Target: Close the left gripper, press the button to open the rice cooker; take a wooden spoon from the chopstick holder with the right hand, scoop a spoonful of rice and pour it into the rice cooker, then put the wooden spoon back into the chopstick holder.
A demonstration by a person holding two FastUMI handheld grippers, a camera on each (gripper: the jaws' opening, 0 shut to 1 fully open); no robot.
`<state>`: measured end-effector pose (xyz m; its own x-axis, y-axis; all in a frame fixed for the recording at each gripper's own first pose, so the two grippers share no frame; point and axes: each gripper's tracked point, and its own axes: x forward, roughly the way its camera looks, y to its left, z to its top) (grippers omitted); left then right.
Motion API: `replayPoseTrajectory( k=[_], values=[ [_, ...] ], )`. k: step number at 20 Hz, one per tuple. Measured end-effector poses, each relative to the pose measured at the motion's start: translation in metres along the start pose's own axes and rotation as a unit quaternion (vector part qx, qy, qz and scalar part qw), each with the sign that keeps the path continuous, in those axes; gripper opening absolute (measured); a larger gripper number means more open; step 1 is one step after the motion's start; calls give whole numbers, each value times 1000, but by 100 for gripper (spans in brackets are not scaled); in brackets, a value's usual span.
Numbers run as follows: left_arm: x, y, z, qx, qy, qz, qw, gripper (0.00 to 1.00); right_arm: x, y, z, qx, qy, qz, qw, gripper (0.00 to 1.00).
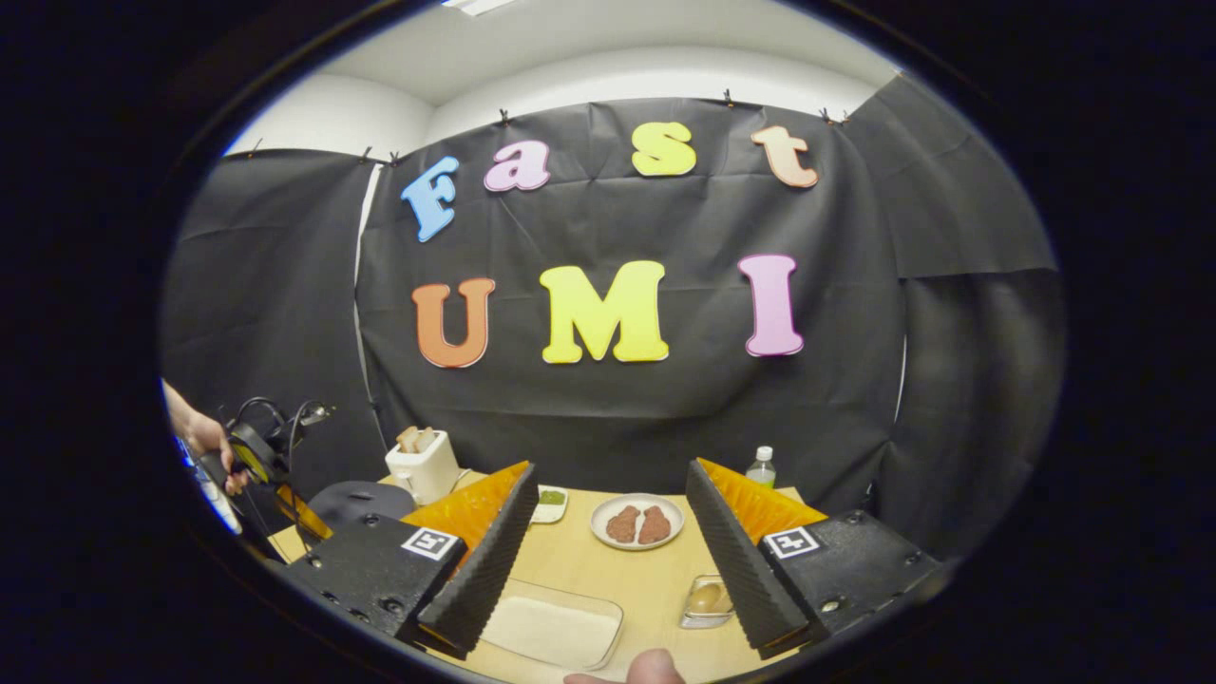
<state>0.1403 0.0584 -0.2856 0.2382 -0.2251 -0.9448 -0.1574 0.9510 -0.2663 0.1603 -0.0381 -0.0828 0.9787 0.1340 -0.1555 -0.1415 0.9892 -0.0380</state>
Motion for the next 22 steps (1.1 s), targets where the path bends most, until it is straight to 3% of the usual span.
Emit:
replayPoseTrajectory(
  k=[4, 6, 9, 10, 11, 12, 13, 14, 17, 22],
  values=[
    [-28, -15, 9, -48, -59, -46, 996, 2, -9, -4, 4, 3, -2, -7, 1000, 100],
    [-42, -18, 10, -62, -87, -54, 993, 11, -14, -9, 11, 0, -11, -16, 1000, 100],
    [-63, -26, 13, -49, -132, -68, 988, 38, -22, -11, 18, 7, -20, -23, 1000, 100],
    [-71, -31, 17, -46, -148, -76, 985, 41, -25, -13, 20, 7, -21, -26, 999, 100],
    [-83, -35, 23, -45, -167, -83, 981, 62, -30, -14, 23, 4, -23, -29, 999, 99],
    [-91, -39, 30, -45, -188, -89, 977, 58, -33, -16, 25, 1, -27, -32, 999, 100],
    [-103, -42, 38, -41, -212, -90, 972, 79, -38, -18, 28, -2, -31, -36, 999, 100],
    [-113, -42, 50, -32, -242, -87, 966, 73, -41, -20, 30, -4, -34, -40, 999, 100],
    [-146, -45, 82, 0, -332, -71, 941, 96, -51, -26, 28, -2, -34, -50, 998, 100],
    [-199, -41, 103, -8, -440, -52, 897, 95, -68, -40, 25, -4, -32, -64, 997, 100]
  ],
)
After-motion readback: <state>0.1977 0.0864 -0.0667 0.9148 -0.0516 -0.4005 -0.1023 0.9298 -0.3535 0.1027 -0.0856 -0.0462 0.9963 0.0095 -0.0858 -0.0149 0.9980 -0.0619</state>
